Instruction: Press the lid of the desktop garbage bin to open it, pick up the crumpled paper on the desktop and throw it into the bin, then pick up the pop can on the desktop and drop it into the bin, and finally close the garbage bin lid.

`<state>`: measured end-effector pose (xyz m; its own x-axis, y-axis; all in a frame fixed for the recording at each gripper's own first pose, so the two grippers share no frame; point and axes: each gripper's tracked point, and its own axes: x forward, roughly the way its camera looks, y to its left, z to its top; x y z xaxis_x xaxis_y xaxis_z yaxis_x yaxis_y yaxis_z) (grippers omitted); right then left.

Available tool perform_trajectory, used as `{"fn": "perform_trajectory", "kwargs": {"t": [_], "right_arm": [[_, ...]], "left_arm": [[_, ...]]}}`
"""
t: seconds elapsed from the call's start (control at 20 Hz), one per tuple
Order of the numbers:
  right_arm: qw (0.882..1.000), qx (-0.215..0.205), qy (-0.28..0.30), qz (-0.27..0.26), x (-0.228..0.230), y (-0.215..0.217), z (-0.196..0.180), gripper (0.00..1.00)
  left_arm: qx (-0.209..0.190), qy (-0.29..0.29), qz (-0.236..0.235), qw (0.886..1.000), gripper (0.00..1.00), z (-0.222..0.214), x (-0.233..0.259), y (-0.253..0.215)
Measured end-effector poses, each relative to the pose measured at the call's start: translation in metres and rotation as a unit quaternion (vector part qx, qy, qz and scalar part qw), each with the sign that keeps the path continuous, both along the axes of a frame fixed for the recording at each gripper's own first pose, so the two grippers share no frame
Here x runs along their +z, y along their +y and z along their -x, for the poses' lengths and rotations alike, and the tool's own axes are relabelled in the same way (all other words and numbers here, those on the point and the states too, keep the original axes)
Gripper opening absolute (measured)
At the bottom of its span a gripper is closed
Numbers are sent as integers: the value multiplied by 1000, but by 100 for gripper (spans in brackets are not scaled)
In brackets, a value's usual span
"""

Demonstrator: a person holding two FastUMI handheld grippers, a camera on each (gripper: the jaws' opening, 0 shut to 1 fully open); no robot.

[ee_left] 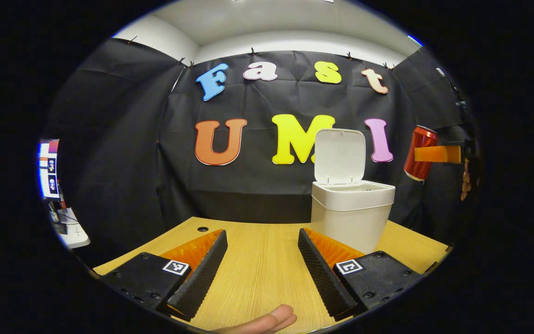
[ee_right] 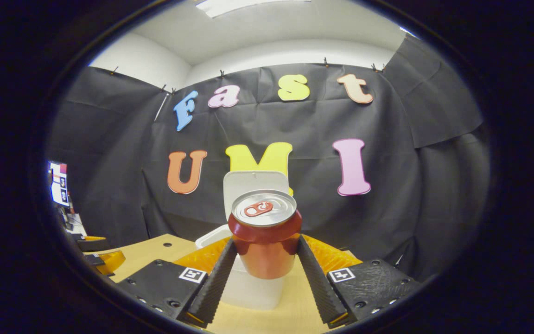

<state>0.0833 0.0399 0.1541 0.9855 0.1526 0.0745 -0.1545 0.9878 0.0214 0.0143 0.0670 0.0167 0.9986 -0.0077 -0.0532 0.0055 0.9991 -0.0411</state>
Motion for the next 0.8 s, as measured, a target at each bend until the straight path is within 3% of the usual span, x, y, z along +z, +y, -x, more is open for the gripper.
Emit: {"fn": "perform_trajectory", "kwargs": {"t": [0.25, 0.45, 0.8], "right_arm": [[1000, -5, 2, 19, 1, 24, -59, 80], [999, -10, 37, 34, -21, 40, -108, 80], [997, 2, 68, 30, -39, 52, -134, 81]], "left_arm": [[16, 10, -6, 1000, 99, 10, -24, 12], [19, 4, -7, 1000, 99, 15, -31, 14], [8, 15, 5, 1000, 99, 23, -53, 9]]}}
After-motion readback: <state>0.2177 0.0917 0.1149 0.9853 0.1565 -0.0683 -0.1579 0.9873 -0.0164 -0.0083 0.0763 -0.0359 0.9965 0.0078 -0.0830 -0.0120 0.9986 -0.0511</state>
